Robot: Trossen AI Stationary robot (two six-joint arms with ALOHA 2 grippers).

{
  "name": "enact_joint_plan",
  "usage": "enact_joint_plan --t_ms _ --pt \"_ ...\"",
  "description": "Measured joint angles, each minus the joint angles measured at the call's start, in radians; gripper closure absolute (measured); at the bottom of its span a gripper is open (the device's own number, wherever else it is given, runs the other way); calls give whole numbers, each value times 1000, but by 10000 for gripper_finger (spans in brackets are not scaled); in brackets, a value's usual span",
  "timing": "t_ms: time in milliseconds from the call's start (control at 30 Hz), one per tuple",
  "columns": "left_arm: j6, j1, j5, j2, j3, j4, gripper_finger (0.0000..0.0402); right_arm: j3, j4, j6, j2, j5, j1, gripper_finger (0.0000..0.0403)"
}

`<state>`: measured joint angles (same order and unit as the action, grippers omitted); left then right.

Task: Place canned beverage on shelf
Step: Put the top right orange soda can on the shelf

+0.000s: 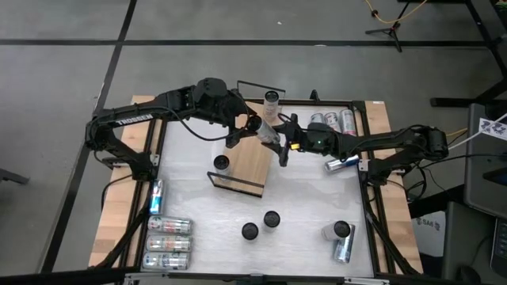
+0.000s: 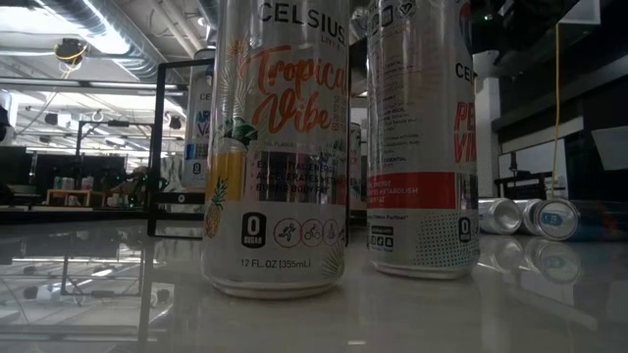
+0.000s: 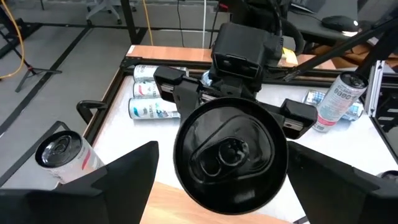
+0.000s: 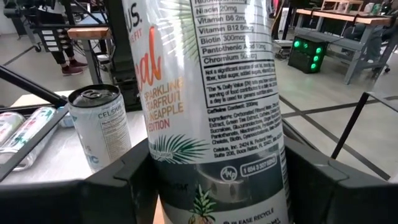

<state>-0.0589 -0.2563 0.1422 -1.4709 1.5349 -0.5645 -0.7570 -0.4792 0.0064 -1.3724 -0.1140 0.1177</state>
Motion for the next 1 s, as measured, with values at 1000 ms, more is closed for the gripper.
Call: enact_joint_plan --t_ms 1000 --pt "-4 62 -77 -69 0 57 82 0 -42 -2 0 2 0 150"
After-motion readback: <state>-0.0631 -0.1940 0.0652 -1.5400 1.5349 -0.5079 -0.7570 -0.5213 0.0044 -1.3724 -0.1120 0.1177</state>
